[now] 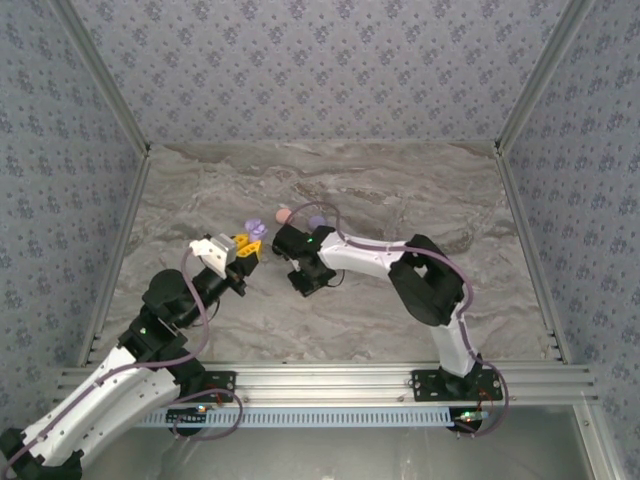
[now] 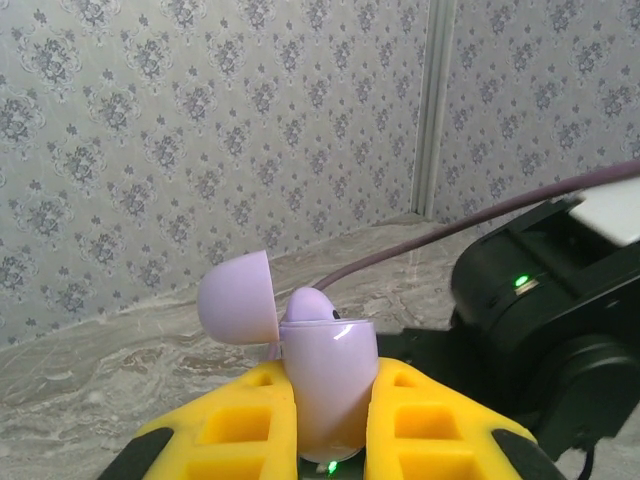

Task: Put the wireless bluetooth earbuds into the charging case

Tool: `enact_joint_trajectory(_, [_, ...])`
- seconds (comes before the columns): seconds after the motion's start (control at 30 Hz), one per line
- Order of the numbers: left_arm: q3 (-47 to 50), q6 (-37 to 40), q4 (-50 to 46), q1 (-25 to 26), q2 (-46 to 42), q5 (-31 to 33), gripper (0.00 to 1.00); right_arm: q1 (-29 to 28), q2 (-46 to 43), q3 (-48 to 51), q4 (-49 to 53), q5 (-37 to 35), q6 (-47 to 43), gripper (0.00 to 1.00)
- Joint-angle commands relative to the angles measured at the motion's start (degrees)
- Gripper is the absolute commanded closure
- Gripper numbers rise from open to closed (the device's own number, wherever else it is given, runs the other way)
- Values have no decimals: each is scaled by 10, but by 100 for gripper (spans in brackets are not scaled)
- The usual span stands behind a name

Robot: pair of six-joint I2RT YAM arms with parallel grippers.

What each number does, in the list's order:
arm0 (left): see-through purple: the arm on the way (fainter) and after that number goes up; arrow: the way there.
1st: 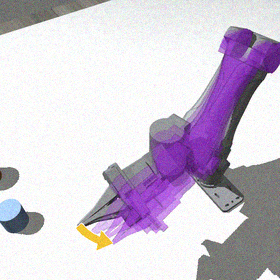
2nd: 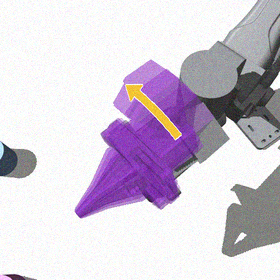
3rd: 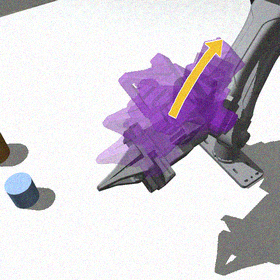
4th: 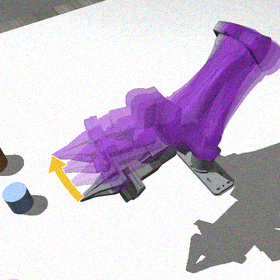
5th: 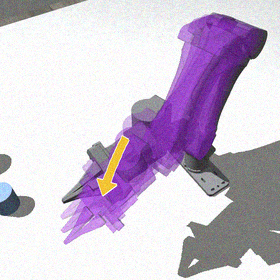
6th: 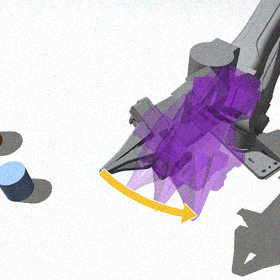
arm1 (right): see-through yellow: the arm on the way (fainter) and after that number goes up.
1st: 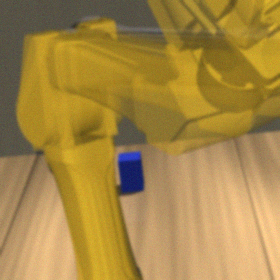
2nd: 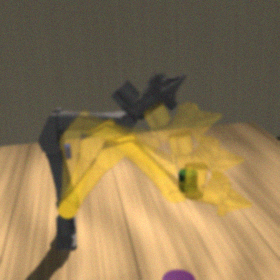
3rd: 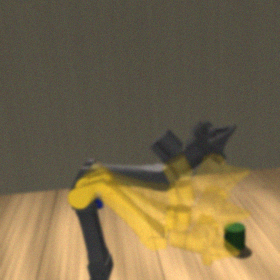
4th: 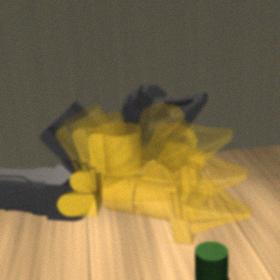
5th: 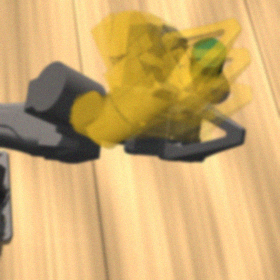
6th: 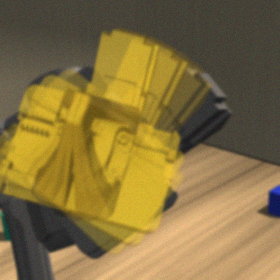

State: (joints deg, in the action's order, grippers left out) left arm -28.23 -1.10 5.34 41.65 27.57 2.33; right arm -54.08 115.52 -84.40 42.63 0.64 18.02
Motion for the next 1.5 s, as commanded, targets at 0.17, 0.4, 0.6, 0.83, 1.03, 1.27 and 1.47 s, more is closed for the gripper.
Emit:
enact_joint_trajectory(0.17, [5,-25,96,3,60,-59,100,53,-223,73,-60,6,-61,81])
enact_joint_trajectory(0.4, [-27,-50,164,2,143,-157,100,87,-415,126,-123,30,-166,81])
enact_joint_trajectory(0.6, [-44,-73,230,3,198,-233,100,90,-536,155,-182,56,-231,81])
enact_joint_trajectory(0.83, [-60,-109,301,3,243,-310,100,68,-580,156,-229,86,-273,81])
enact_joint_trajectory(1.03, [-65,-130,333,3,264,-330,100,47,-568,156,-258,78,-292,80])
enact_joint_trajectory(1.27, [-71,-135,338,4,275,-339,100,44,-543,148,-265,73,-299,80])
enact_joint_trajectory(1.47, [-72,-134,337,4,280,-338,100,43,-528,141,-257,69,-304,80])
